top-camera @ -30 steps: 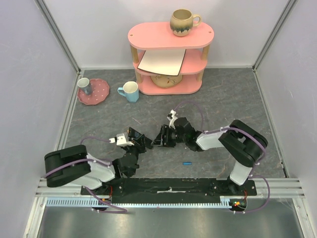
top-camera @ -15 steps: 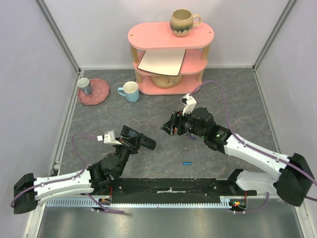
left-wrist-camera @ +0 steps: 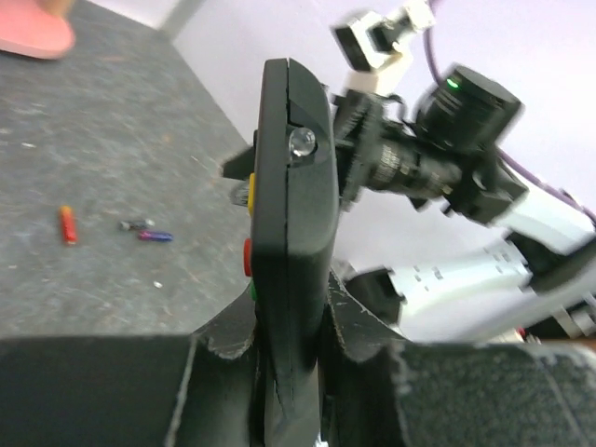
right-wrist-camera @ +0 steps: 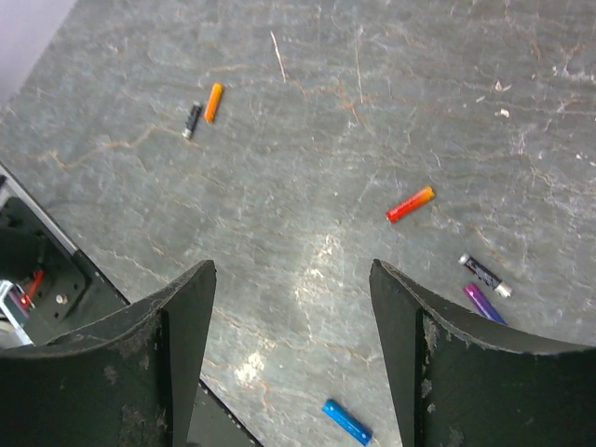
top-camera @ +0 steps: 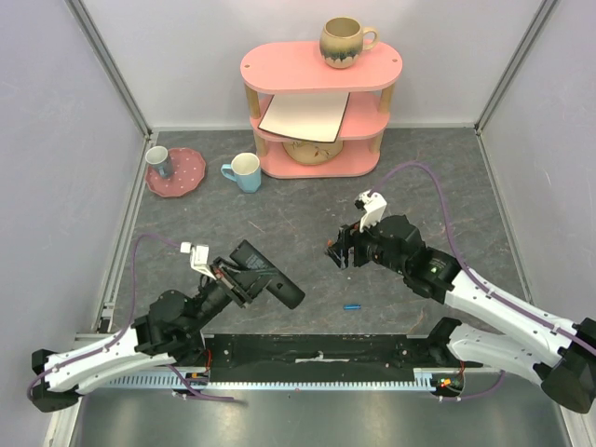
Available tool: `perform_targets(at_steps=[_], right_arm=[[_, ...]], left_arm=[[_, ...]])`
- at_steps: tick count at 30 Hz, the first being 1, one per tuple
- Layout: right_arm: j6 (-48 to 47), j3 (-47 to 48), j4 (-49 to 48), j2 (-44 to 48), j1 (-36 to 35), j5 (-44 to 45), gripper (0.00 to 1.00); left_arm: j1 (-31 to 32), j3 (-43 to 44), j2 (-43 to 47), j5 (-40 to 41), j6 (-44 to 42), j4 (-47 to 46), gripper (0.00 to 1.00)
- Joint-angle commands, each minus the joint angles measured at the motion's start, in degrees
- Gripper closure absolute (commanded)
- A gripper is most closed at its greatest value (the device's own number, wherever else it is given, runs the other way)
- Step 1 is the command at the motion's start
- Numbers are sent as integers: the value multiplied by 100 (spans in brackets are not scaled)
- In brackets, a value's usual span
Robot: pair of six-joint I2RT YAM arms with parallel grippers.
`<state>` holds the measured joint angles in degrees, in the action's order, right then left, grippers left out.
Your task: Load the batteries into the remote control
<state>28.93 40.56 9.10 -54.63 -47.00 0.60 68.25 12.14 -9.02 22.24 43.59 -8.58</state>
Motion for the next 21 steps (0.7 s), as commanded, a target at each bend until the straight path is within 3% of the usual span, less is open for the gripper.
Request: perform_targets(at_steps=[1,10,21], right_arm=[[-440,92,258,145,-133,168,26],[-977,497,839,540,-424,230,26],[-924,357,786,700,-432,405,25]], left_arm=[[-5,543,-214,-1537,-395,199,98],[-5,693,-566,-2943,-1177,-442,98],[-5,509,-461,-3050,-1722,-935,98]])
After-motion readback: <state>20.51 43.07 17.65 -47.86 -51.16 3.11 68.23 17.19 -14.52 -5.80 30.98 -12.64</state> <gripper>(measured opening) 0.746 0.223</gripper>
